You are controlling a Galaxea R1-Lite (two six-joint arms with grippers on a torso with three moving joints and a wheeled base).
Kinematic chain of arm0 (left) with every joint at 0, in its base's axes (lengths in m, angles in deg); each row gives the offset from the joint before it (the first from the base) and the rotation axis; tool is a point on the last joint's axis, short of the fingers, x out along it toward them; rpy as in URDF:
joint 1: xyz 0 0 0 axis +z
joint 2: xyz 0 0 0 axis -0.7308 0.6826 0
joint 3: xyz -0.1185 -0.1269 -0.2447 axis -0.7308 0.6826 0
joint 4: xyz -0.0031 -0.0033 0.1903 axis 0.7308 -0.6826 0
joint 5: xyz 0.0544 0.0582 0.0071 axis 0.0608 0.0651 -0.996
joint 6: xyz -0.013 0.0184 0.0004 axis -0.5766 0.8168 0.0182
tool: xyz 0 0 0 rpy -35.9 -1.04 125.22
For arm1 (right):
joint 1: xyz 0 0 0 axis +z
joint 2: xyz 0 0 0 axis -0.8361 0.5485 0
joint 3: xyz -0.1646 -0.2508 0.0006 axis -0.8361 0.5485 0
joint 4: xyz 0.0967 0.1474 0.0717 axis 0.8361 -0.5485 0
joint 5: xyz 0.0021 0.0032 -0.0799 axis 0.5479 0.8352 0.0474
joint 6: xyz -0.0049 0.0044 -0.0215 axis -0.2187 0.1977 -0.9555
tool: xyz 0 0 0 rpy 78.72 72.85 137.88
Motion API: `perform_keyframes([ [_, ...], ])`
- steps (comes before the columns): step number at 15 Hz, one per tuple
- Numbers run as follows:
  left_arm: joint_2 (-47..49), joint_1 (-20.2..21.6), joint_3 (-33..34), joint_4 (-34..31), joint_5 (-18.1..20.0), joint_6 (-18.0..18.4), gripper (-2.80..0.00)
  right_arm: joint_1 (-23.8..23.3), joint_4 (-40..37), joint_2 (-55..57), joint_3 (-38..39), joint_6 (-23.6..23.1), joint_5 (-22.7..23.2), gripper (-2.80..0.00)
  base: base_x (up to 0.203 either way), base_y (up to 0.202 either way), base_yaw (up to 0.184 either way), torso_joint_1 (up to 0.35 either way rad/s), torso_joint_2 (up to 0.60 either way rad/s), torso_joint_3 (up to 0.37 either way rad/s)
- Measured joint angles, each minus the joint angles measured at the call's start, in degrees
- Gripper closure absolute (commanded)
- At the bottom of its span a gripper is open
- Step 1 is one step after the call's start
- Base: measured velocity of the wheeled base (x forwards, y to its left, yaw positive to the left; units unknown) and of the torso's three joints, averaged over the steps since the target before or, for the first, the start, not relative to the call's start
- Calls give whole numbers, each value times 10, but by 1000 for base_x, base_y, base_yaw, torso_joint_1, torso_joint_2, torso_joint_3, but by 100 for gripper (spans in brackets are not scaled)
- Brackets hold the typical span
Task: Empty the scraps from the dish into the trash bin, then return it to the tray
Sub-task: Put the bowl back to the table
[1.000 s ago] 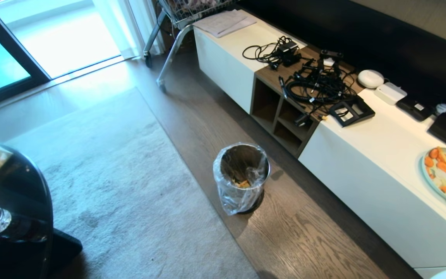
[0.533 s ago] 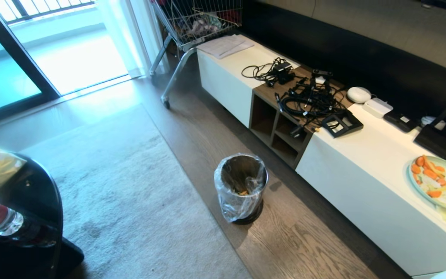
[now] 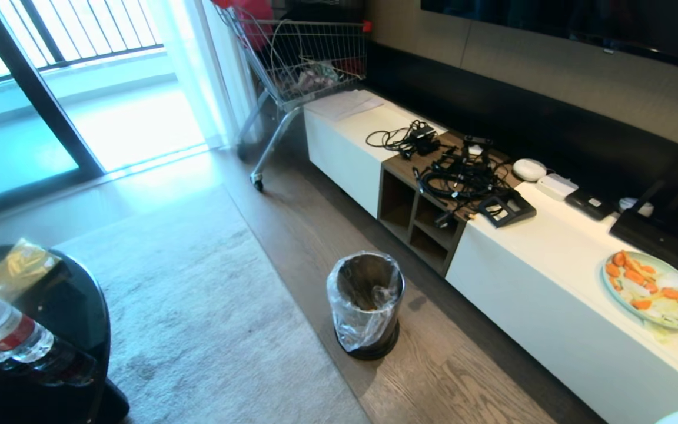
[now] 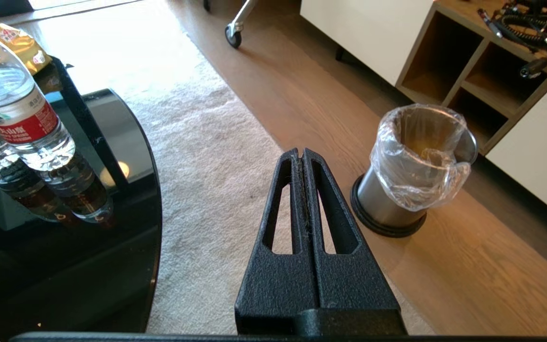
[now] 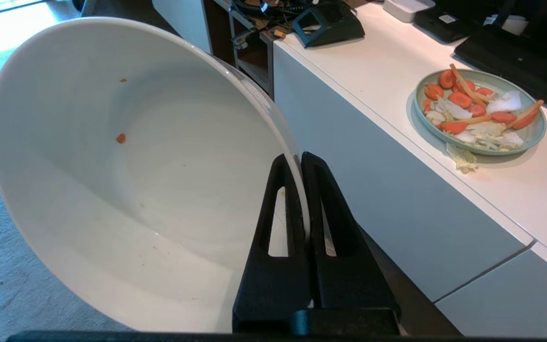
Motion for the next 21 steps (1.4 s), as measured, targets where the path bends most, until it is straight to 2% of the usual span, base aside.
perform_keyframes([
  [6, 0, 0, 0, 0, 0, 0, 0, 0, 0, 0, 0, 0, 0, 0, 0, 0, 0, 4, 2, 203],
  [21, 0, 0, 0, 0, 0, 2, 0, 0, 0, 0, 0, 0, 0, 0, 0, 0, 0, 1, 0, 14],
])
